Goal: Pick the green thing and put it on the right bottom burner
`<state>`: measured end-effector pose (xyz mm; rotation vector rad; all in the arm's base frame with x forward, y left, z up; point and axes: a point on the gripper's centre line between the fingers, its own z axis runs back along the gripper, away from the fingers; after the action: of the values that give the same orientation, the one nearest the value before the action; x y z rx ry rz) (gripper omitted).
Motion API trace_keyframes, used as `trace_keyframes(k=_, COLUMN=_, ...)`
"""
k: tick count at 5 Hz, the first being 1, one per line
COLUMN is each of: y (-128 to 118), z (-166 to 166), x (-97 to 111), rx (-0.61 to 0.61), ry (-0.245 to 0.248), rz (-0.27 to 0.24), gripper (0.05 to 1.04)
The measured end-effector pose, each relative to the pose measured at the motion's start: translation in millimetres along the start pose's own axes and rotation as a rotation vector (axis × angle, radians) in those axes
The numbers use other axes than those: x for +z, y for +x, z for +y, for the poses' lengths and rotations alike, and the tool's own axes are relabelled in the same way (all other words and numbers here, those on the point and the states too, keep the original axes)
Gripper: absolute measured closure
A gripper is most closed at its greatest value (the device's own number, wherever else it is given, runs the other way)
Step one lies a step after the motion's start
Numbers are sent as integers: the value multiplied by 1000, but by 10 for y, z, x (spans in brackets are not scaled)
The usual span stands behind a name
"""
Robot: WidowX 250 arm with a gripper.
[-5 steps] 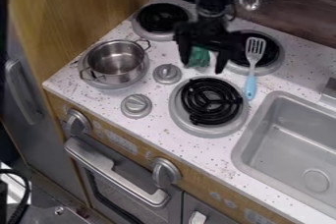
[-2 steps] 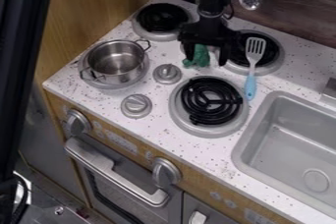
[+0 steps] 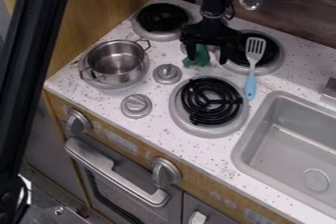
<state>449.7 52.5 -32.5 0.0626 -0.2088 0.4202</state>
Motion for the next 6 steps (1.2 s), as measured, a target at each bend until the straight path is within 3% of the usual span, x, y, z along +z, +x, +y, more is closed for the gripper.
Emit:
trace_keyframes(k=3, y=168, z=145, x=-217, rx=83, ry=30, rz=-6, gripper=131)
trace_keyframes(k=4, y=191, z=127, x=-197, rx=85, ry=25, rz=-11, gripper=328)
trace_keyframes(k=5, y=150, z=74, x=-184, rx=61, ry=37, rz=2, gripper=345)
trace_keyframes(k=6, y=99, z=40, x=44, rx=31, ry=36, rz=-11, gripper=400)
